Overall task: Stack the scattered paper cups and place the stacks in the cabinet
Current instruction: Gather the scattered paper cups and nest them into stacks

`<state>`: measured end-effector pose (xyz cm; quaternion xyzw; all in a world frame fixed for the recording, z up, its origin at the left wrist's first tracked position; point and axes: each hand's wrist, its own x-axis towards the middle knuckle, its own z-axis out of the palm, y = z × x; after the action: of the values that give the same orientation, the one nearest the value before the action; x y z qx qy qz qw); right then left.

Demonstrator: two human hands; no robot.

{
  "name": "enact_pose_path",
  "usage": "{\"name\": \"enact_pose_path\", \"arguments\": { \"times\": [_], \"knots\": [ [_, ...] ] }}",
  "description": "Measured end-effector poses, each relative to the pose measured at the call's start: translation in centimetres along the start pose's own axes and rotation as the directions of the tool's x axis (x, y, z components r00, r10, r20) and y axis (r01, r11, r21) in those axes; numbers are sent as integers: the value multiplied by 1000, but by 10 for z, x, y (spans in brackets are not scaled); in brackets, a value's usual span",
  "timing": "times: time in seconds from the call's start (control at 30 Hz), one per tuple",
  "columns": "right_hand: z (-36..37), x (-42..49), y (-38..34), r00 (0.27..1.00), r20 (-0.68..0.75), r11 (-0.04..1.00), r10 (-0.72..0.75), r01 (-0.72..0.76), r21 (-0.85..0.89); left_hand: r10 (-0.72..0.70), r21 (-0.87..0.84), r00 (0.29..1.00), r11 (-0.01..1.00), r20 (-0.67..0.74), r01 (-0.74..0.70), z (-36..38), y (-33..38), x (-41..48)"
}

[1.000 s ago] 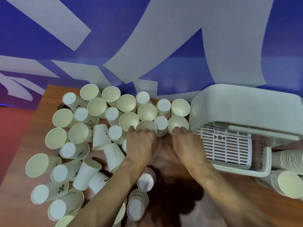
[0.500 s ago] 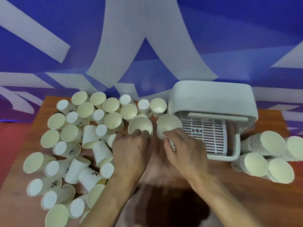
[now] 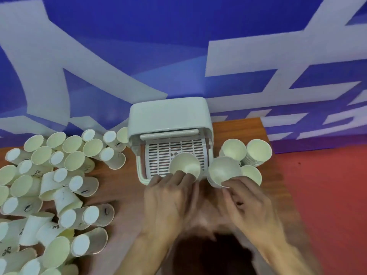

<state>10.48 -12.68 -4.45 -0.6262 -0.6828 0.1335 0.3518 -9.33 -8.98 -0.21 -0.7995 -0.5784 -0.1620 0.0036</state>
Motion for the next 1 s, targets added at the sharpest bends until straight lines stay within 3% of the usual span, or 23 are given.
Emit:
{"name": "enact_pose_path", "arguments": {
  "times": [0.17,0.4,0.7,0.83,1.0],
  "knots": [
    [-40,-21,70,996,-41,996,80,-81,-27,81,-47,997,996,12,-81,43,48,21],
    [-38,-25,117,999,-29,995,20,-22,-94,172,-44,985,984,34,-170,83,66,22],
    [-10,-21,138,993,96,996,74,-69,-50,166,-88,975,984,147,-154,120,58,20],
    [-4,-23,146,981,167,994,102,-97,-41,247,-93,951,968,186,-233,141,51,18],
    [4,-22,155,964,227,989,135,-119,-83,268,-190,940,955,213,-229,160,44,22]
  ]
}}
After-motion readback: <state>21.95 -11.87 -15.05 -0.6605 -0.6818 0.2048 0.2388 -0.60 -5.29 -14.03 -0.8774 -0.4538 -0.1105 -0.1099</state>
